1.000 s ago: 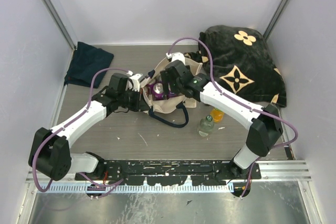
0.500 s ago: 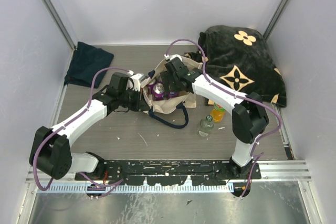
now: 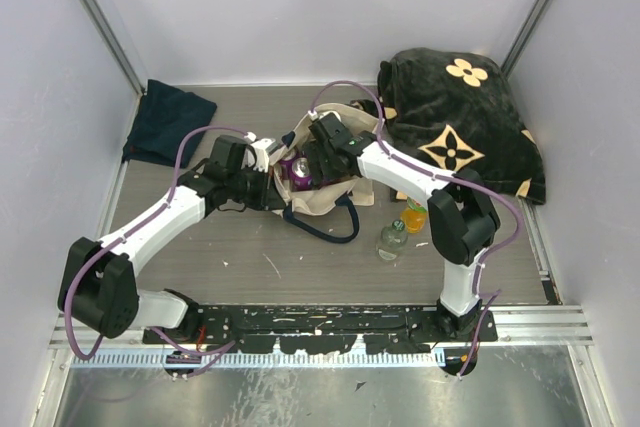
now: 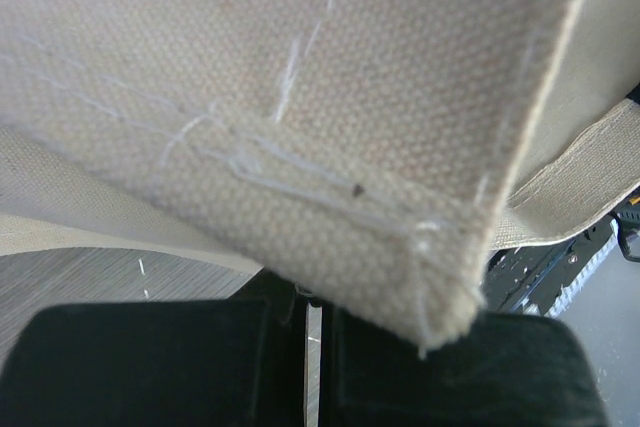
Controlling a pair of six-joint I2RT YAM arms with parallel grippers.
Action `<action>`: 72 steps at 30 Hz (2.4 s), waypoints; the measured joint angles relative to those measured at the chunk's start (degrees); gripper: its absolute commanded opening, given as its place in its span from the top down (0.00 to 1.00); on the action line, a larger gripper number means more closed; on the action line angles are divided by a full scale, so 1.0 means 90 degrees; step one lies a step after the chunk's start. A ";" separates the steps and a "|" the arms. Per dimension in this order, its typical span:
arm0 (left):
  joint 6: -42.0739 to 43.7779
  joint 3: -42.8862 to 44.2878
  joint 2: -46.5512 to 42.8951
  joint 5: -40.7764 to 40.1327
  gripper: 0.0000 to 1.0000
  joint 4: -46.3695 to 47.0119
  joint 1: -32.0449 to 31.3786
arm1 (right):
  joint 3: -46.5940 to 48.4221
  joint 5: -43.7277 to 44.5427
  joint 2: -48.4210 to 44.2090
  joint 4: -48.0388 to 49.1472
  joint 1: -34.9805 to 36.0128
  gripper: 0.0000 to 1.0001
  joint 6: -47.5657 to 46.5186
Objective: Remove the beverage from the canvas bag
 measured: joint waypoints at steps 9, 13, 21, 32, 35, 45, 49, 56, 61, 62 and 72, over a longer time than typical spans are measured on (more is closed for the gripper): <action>-0.0002 0.0007 0.0002 -0.0017 0.99 0.0002 0.0000 | 0.0049 -0.0034 0.0117 0.0029 -0.0017 0.99 -0.0032; -0.0002 0.0007 0.0002 -0.0017 0.99 0.0002 0.0000 | 0.0051 -0.0022 0.0114 0.0032 -0.0017 0.99 -0.0029; 0.0000 0.0007 0.0002 -0.0019 0.99 0.0002 0.0000 | 0.0051 0.0245 -0.0338 -0.0019 -0.0029 0.99 -0.0083; 0.0095 0.0134 0.0044 -0.0049 0.99 -0.0141 0.0000 | 0.0221 0.0527 -0.2577 0.0121 0.0223 0.99 -0.0364; 0.0102 0.0248 0.0100 -0.0063 0.99 -0.0223 0.0000 | 0.0238 0.0884 -0.2948 0.0019 0.0767 0.99 -0.0600; 0.0104 0.0323 0.0136 -0.0124 0.99 -0.0301 0.0000 | -0.0058 0.1664 -0.3864 -0.1003 0.3223 0.99 -0.0403; 0.0092 0.0323 0.0131 -0.0143 0.99 -0.0304 -0.0002 | -0.0491 0.2059 -0.4204 -0.1452 0.3934 0.99 -0.0117; 0.0092 0.0323 0.0121 -0.0158 0.99 -0.0308 -0.0007 | -0.1734 0.2157 -0.4218 -0.1566 0.4226 0.99 0.0471; 0.0095 0.0323 0.0070 -0.0209 0.99 -0.0313 -0.0007 | -0.2511 0.2089 -0.4136 -0.1503 0.4121 0.99 0.0906; 0.0092 0.0323 0.0066 -0.0211 0.99 -0.0313 -0.0007 | -0.2654 0.2030 -0.4114 -0.1438 0.4082 0.99 0.0998; 0.0095 0.0323 0.0066 -0.0214 0.99 -0.0316 -0.0010 | -0.4126 0.1202 -0.4204 -0.0641 0.3276 0.99 0.1702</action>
